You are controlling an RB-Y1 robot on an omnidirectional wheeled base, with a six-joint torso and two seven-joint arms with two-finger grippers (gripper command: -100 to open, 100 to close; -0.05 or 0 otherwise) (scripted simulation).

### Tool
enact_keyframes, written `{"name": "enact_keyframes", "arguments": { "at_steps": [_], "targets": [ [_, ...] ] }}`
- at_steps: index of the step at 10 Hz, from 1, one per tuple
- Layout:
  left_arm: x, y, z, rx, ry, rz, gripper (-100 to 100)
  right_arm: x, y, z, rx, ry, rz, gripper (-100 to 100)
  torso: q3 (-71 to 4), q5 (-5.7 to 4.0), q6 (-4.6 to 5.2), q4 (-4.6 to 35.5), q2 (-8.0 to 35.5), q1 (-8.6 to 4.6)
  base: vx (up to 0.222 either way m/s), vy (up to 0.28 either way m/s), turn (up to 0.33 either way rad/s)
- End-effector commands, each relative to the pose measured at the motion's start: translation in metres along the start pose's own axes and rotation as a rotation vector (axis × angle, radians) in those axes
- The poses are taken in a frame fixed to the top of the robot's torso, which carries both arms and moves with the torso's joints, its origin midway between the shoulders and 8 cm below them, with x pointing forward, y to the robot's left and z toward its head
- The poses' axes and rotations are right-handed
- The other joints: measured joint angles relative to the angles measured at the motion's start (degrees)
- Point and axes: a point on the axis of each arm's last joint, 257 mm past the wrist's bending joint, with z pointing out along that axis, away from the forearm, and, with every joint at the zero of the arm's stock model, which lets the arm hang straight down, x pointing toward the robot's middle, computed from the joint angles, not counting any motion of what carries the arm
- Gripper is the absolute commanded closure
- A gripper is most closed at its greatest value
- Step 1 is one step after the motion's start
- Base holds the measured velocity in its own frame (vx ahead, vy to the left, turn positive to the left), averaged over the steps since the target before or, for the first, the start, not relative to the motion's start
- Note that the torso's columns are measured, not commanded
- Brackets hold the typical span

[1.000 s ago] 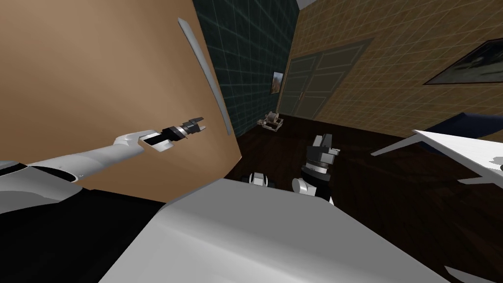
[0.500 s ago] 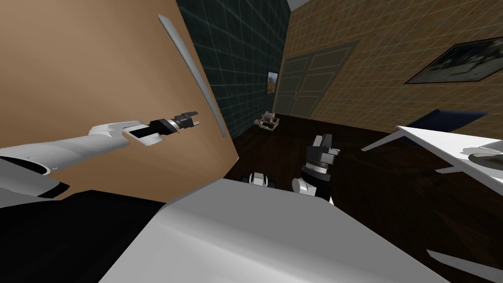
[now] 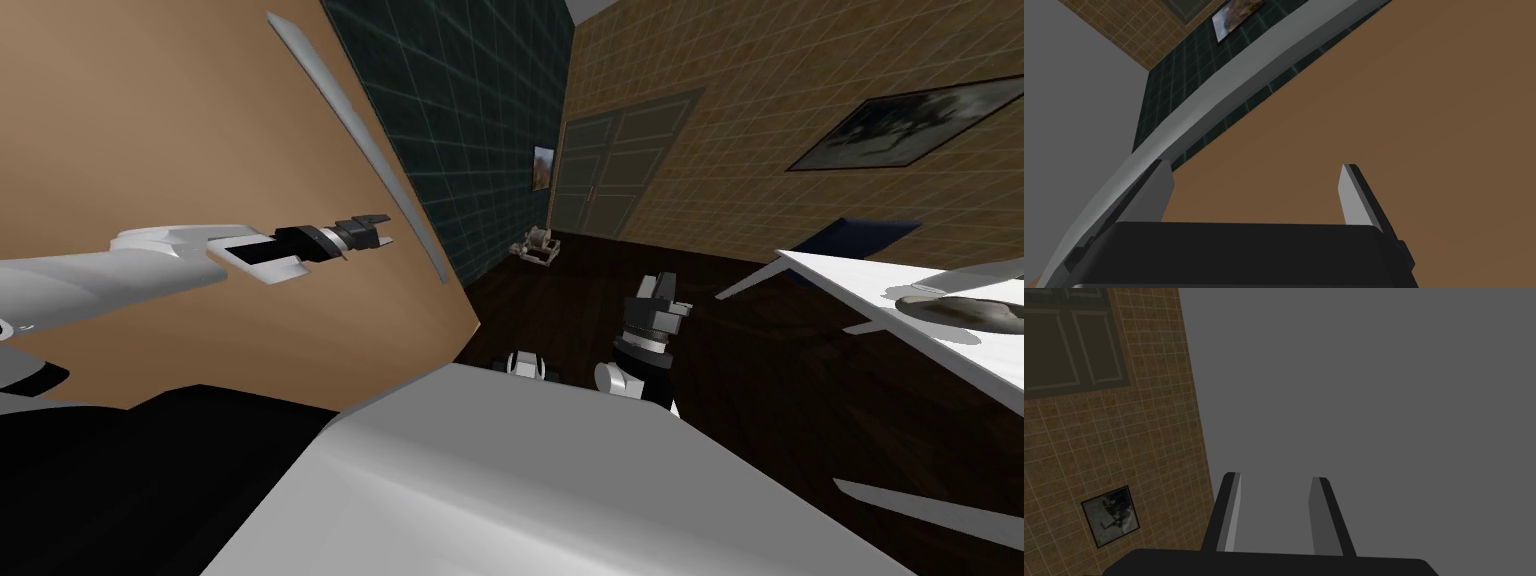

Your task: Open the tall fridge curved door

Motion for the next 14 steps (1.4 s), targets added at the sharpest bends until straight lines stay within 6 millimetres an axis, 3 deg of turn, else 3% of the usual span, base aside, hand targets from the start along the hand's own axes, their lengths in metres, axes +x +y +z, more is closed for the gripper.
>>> {"name": "enact_keyframes", "arguments": {
  "at_steps": [1, 2, 3, 5, 6, 8, 11, 14],
  "targets": [
    [-0.005, 0.002, 0.0, -0.018, -0.001, 0.01, -100, 0.0, 0.0, 0.0, 0.0, 0.0, 0.0, 0, 0.2, 0.12, -0.08, 0.1, 0.3, 0.12, 0.012, 0.001, 0.013],
    [-0.009, -0.006, 0.002, -0.001, -0.008, 0.014, -100, 0.0, 0.0, 0.0, 0.0, 0.0, 0.0, 0, 0.3, 0.16, -0.07, 0.1, 0.4, 0.19, -0.006, -0.003, 0.002],
    [-0.025, -0.012, -0.001, -0.019, -0.026, 0.033, -100, 0.0, 0.0, 0.0, 0.0, 0.0, 0.0, 0, 0.2, 0.08, -0.07, 0.1, 0.3, 0.17, -0.001, -0.036, -0.09],
    [-0.024, -0.007, -0.003, -0.026, -0.028, 0.017, -100, 0.0, 0.0, 0.0, 0.0, 0.0, 0.0, 0, 0.1, -0.07, -0.04, 0.1, 0.1, -0.11, 0.014, -0.021, -0.026],
    [-0.039, -0.018, -0.004, -0.034, -0.043, 0.05, -100, 0.0, 0.0, 0.0, 0.0, 0.0, 0.0, 0, 0.1, 0.05, -0.05, 0.0, 0.1, -0.01, 0.016, -0.038, -0.073],
    [-0.039, -0.018, -0.004, -0.034, -0.043, 0.05, -100, 0.0, 0.0, 0.0, 0.0, 0.0, 0.0, 0, 0.1, 0.03, -0.03, 0.0, 0.1, -0.03, 0.022, -0.021, -0.029],
    [-0.074, -0.041, -0.011, -0.018, -0.115, 0.031, -100, 0.0, 0.0, 0.0, 0.0, 0.0, 0.0, 0, 0.1, -0.08, -0.01, 0.1, 0.2, -0.17, 0.03, -0.04, -0.07],
    [-0.067, -0.033, -0.01, -0.048, -0.085, 0.063, -100, 0.0, 0.0, 0.0, 0.0, 0.0, 0.0, 0, 0.3, 0.1, -0.07, 0.1, 0.4, 0.07, 0.003, -0.003, 0.002]
  ]
}}
